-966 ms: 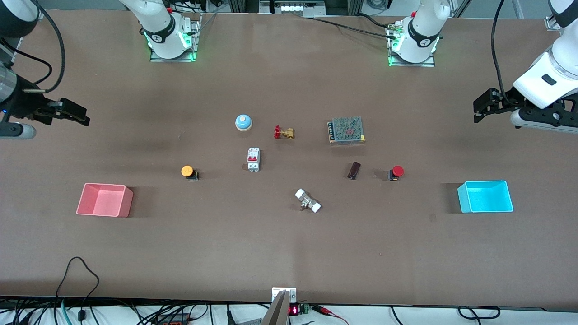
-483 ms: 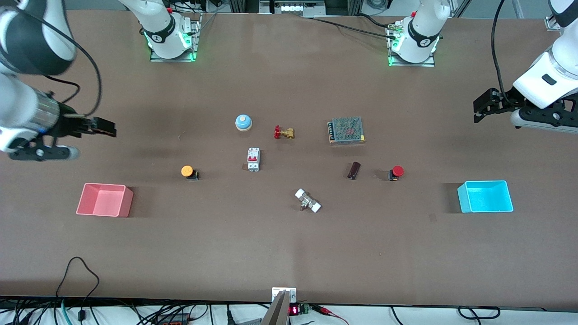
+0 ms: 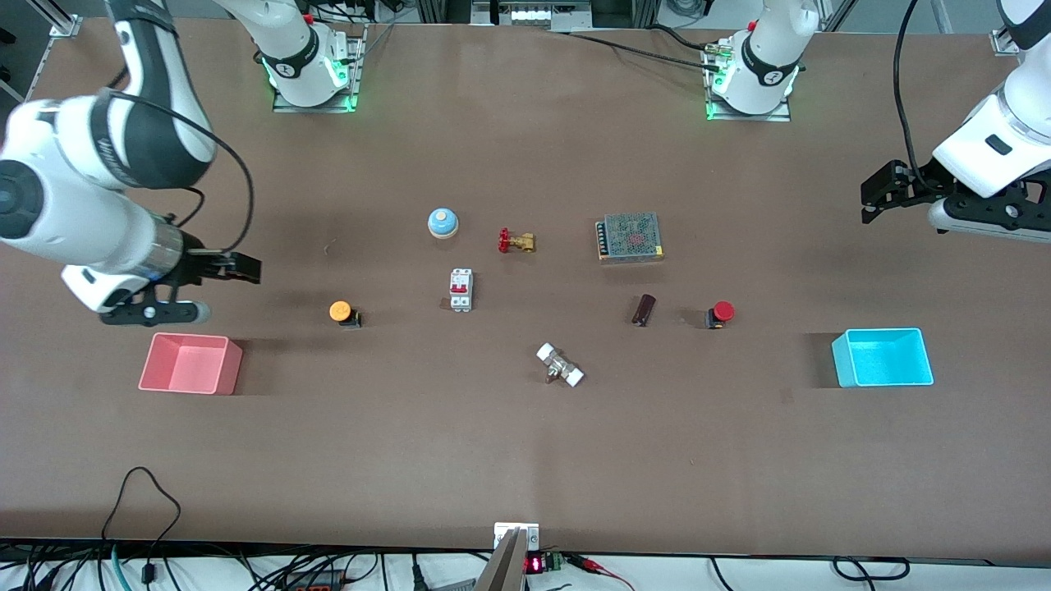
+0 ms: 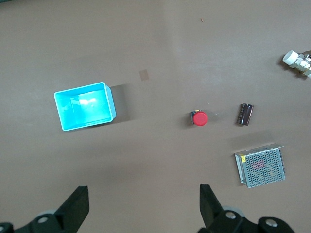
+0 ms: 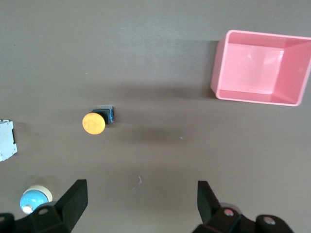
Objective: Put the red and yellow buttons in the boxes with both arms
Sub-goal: 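Lower the right gripper and grasp the yellow button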
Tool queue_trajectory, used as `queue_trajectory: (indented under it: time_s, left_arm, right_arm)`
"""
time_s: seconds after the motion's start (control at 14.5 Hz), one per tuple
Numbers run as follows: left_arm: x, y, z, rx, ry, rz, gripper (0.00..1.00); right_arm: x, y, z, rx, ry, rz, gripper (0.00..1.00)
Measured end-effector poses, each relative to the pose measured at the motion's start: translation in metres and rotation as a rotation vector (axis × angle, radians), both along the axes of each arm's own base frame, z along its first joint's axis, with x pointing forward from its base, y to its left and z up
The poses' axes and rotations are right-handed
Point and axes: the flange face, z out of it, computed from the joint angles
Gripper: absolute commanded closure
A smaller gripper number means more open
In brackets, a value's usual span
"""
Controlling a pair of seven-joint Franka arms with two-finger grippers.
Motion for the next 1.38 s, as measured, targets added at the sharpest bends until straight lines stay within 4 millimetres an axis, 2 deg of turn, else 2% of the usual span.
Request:
queue_trajectory:
  time_s: [0.41, 0.62, 0.9, 1.17, 1.38]
  left_arm:
    - [0.000, 0.000, 0.000, 0.000, 0.000, 0.000, 0.00]
    - [0.000, 0.000, 0.000, 0.000, 0.000, 0.000, 0.00]
    - [0.000, 0.000, 0.000, 0.000, 0.000, 0.000, 0.00]
    - [0.000, 0.000, 0.000, 0.000, 0.000, 0.000, 0.00]
    - [0.000, 0.000, 0.000, 0.000, 0.000, 0.001, 0.00]
  right_arm:
    - [-0.015, 0.033, -0.053, 0.002, -0.062, -0.022, 0.00]
    - [-0.026, 0.056, -0.079, 0.007, -0.095, -0.019, 0.00]
    - [-0.028, 0.082, -0.111, 0.008, -0.110, -0.026, 0.00]
    - [-0.024, 0.084, -0.143, 0.008, -0.118, -0.027, 0.00]
    - [-0.022, 0.085, -0.157, 0.010, -0.127, -0.027, 0.00]
